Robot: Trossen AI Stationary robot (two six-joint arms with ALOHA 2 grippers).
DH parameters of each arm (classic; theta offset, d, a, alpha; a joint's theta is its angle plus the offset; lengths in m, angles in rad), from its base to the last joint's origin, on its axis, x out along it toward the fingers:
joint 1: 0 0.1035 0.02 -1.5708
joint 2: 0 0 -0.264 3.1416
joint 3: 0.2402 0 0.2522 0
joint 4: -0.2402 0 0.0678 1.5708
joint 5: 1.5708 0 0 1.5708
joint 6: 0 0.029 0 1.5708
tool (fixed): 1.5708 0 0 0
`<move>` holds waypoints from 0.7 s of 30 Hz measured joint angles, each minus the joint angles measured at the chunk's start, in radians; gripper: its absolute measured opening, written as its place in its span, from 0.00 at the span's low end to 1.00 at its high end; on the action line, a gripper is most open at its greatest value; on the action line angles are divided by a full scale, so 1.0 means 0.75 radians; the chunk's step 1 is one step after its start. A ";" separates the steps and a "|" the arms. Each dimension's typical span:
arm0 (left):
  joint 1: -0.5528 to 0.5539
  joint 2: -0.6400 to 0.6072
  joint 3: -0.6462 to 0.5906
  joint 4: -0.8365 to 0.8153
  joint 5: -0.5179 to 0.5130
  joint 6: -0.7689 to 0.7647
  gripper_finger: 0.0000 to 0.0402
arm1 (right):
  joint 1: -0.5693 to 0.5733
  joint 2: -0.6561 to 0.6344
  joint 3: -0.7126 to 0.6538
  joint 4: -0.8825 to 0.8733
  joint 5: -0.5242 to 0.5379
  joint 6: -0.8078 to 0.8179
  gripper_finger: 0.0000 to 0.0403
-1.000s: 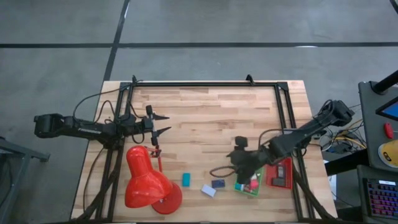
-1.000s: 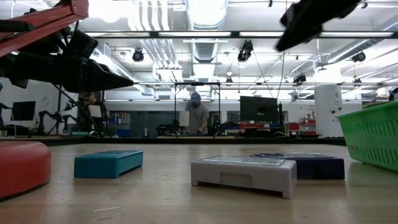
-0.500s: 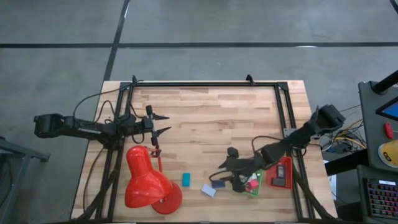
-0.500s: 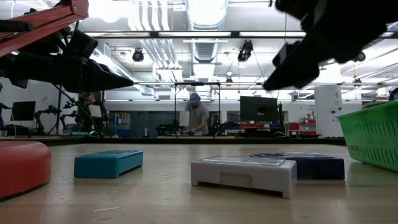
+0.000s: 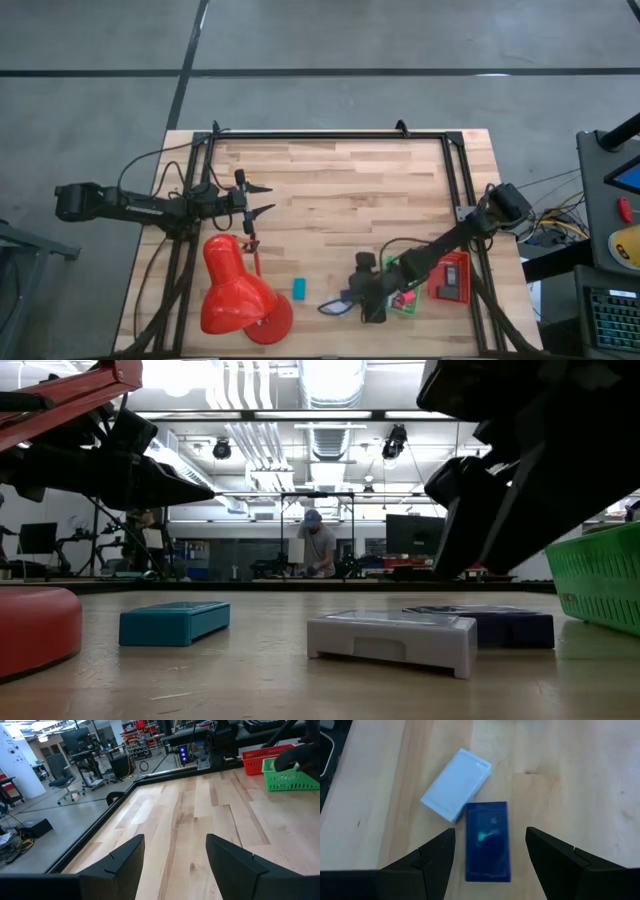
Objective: Pick & Place Office items
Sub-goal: Put the dark blue digital clock into the red basket
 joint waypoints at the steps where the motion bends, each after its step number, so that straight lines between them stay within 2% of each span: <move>1: 0.000 0.000 0.000 0.000 0.000 0.000 0.54 | 0.005 0.016 0.027 -0.031 0.000 0.000 0.60; 8: 0.000 0.000 0.000 0.000 0.000 0.000 0.54 | 0.009 0.099 0.159 -0.212 -0.002 0.004 0.60; 21: 0.000 0.001 0.000 -0.015 0.000 0.000 0.54 | 0.008 0.107 0.087 -0.070 -0.030 0.023 0.60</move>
